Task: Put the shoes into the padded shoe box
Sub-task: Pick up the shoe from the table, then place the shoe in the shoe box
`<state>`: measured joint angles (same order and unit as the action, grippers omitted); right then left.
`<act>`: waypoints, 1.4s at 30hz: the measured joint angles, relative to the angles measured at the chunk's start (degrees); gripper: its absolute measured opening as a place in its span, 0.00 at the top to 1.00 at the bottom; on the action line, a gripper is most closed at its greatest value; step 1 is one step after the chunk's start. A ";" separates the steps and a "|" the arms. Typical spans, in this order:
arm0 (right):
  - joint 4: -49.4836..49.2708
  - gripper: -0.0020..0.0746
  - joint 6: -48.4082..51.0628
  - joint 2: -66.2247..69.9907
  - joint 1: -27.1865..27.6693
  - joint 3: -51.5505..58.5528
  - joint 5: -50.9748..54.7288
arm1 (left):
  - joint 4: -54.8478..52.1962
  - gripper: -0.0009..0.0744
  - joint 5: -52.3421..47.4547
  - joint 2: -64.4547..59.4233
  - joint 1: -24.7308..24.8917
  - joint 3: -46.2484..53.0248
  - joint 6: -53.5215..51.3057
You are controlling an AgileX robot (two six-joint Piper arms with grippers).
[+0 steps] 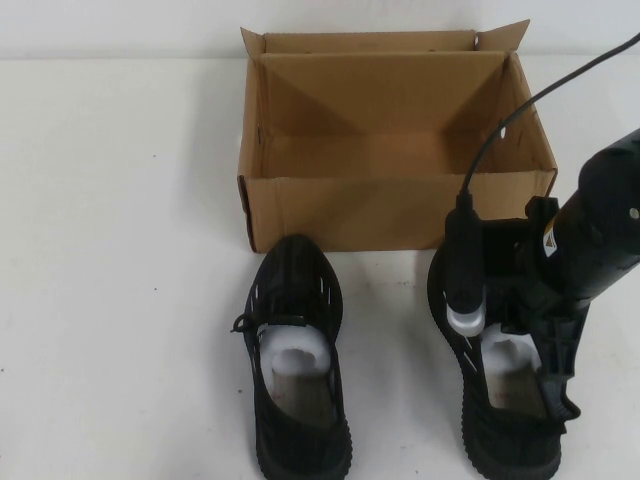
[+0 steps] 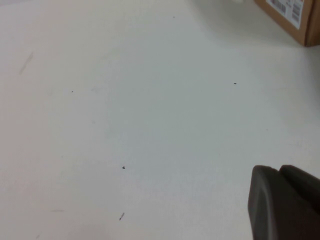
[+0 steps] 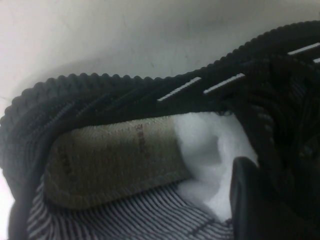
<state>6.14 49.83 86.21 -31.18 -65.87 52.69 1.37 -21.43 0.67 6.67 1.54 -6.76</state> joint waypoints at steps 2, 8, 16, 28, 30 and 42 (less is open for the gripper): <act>0.11 0.88 -0.40 -0.35 0.00 0.00 0.29 | 0.00 0.99 0.00 0.00 0.00 0.00 0.00; 0.91 0.98 -3.49 -2.24 0.00 0.00 1.23 | 0.00 0.99 0.00 0.00 0.00 0.00 0.00; 6.87 0.98 -13.26 -11.47 -4.29 0.00 6.05 | 0.00 0.99 0.00 0.00 0.00 0.00 0.00; 13.15 0.98 -68.91 -19.50 -7.40 0.00 6.45 | 0.00 0.99 0.00 0.00 0.00 0.00 0.00; 14.99 0.98 -79.15 -19.50 -7.40 0.00 6.45 | 0.00 0.99 0.00 0.00 0.00 0.00 0.00; 26.62 0.98 -105.38 -19.13 -7.40 -1.05 1.22 | 0.00 0.99 0.00 0.00 0.00 0.00 0.00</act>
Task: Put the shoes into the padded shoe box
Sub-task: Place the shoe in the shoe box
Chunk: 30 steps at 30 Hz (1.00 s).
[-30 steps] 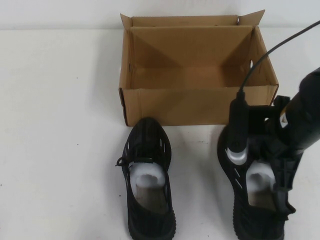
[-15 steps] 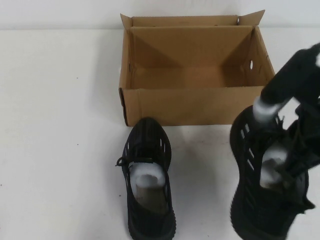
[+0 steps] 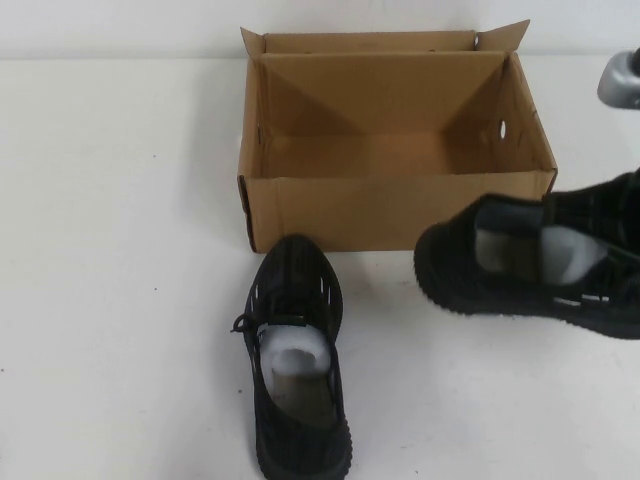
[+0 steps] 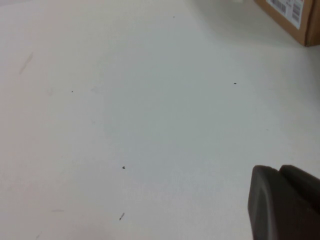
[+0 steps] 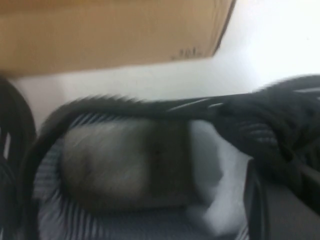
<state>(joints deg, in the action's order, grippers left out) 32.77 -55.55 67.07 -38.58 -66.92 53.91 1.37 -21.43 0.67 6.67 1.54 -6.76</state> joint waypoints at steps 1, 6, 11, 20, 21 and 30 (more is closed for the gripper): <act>0.36 0.98 -0.13 0.34 0.00 -0.86 -0.09 | 0.00 0.99 0.00 0.00 0.00 0.00 0.00; 4.71 0.98 -0.32 3.56 0.10 -7.65 -0.09 | 0.00 0.99 0.00 0.00 0.00 0.00 0.00; 8.57 0.98 0.99 10.02 0.10 -17.39 -0.09 | 0.00 0.99 0.00 0.00 0.00 0.00 0.00; 8.90 0.98 5.60 25.10 3.14 -36.80 -0.28 | 0.00 0.99 0.00 0.00 0.00 0.00 0.00; 8.72 0.98 5.81 26.92 3.75 -38.79 -0.28 | 0.00 0.99 0.00 0.00 0.00 0.00 0.00; 3.63 0.98 8.10 40.44 7.44 -51.79 -4.19 | 0.00 0.99 0.00 0.00 0.00 0.00 0.00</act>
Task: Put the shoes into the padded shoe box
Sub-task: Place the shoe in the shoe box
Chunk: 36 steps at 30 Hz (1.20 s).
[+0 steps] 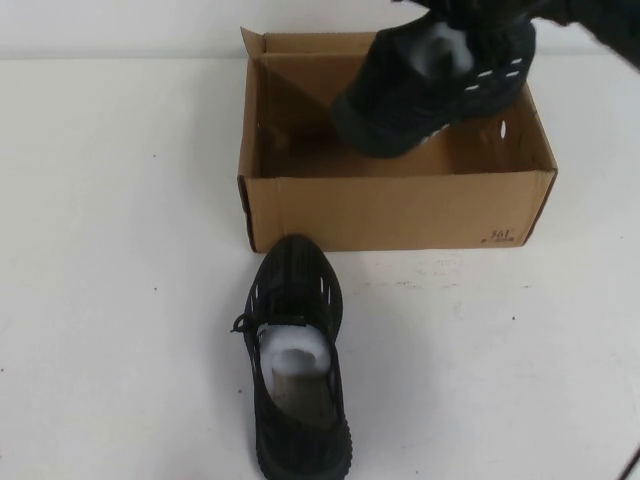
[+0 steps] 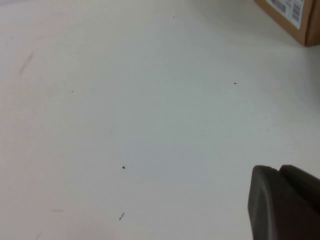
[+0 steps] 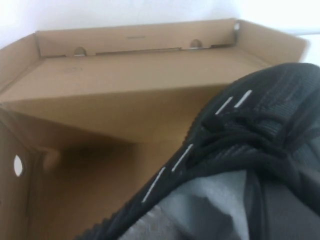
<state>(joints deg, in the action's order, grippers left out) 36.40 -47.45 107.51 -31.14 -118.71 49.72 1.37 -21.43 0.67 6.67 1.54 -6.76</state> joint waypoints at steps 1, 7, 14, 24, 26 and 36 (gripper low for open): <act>-0.53 0.98 0.00 1.25 0.34 -1.17 0.00 | 0.00 0.99 0.00 0.00 0.00 0.00 0.00; -2.34 0.98 -1.47 5.96 1.76 -5.75 -1.12 | 0.00 0.99 0.00 0.00 0.00 0.00 0.00; -2.61 0.98 -4.90 8.52 2.02 -6.55 -4.38 | 0.00 0.99 0.00 0.00 0.00 0.00 0.00; -3.39 0.98 -8.10 11.56 2.28 -6.55 -10.63 | 0.00 0.99 0.00 0.00 0.00 0.00 0.00; -4.03 0.98 -8.30 11.56 2.28 -6.55 -10.91 | 0.00 0.99 0.00 0.00 0.00 0.00 0.00; -5.77 0.98 -5.75 9.87 1.78 -6.55 -7.94 | 0.00 0.99 0.00 0.00 0.00 0.00 0.00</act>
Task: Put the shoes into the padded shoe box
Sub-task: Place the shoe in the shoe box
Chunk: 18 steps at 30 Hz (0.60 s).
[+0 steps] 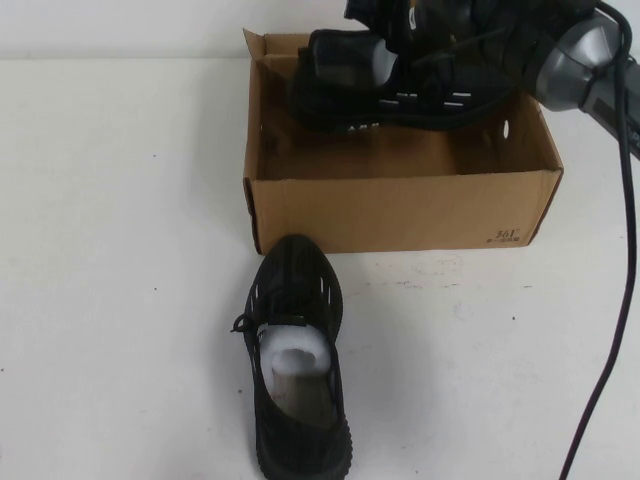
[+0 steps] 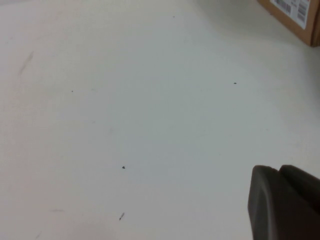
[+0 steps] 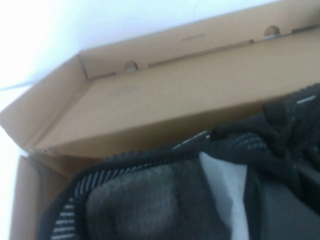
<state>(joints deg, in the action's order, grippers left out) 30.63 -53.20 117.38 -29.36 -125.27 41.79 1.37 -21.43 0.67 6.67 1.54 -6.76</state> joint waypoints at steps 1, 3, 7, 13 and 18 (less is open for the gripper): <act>0.00 0.98 0.09 -0.65 -0.09 0.00 0.24 | 0.00 0.99 0.00 0.00 0.00 0.00 0.00; -0.14 0.98 0.26 -1.58 -0.41 0.00 0.36 | 0.00 0.99 0.00 0.00 0.00 0.00 0.00; 0.19 0.98 0.98 -2.87 -1.16 0.00 1.50 | 0.00 0.99 0.00 0.00 0.00 0.00 0.00; -2.21 0.98 2.28 -3.16 -1.40 0.00 5.49 | 0.00 0.99 0.00 0.00 0.00 0.00 0.00; -2.10 0.98 3.58 -3.67 -2.14 0.00 6.41 | 0.00 0.99 0.00 0.00 0.00 0.00 0.00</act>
<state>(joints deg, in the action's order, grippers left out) 28.53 -49.62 113.71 -31.50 -125.27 48.19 1.37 -21.43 0.67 6.67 1.54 -6.76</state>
